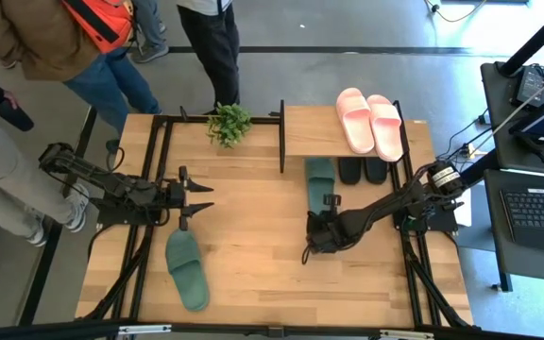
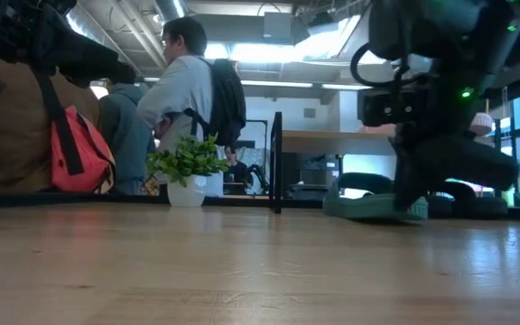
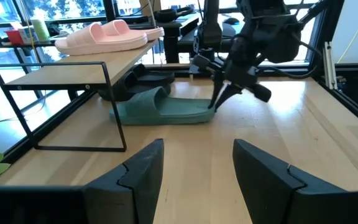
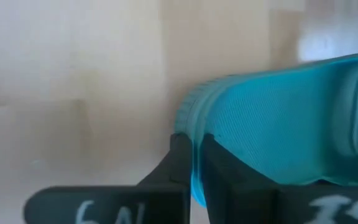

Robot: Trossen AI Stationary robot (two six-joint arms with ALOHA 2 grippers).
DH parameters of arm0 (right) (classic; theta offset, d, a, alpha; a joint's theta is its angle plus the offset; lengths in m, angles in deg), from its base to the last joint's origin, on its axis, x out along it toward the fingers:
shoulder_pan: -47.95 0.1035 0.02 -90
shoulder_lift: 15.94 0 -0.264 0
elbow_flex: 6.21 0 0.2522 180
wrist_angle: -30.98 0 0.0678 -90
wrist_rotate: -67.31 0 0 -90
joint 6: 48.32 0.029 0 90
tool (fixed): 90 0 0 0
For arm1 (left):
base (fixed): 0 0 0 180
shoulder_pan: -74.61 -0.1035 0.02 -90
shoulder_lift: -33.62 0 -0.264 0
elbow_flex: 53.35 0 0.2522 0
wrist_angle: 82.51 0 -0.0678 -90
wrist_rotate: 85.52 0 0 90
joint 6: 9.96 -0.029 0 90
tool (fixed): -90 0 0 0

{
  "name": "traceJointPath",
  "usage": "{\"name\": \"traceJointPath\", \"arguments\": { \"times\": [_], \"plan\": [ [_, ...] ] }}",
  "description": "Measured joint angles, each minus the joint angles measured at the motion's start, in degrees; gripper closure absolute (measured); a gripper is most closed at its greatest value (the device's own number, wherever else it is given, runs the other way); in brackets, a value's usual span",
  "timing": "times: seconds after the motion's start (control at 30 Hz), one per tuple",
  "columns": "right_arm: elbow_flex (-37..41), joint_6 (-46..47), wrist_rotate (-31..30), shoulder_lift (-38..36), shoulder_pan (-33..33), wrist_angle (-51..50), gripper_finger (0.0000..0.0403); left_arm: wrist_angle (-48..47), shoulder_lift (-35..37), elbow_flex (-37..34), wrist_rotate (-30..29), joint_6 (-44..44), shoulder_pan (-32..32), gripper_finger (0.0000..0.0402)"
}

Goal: Pick and place slides into the shelf
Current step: Put the right green slide under the shelf

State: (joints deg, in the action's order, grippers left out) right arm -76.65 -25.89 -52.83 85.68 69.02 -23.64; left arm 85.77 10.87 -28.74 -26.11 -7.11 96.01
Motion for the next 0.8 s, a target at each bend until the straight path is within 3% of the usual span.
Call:
{"name": "traceJointPath", "arguments": {
  "times": [0.33,0.8],
  "plan": [
    [0.0,-3.58,-2.25,-0.04,-7.37,-2.0,0.0385,0.0,0.01,0.0,0.0,0.0,0.0,0.0217],
    [0.0,-15.5,-2.37,-0.11,-17.1,-2.3,0.0385,0.07,0.0,0.0,0.0,0.0,0.0,0.0217]
  ]
}}
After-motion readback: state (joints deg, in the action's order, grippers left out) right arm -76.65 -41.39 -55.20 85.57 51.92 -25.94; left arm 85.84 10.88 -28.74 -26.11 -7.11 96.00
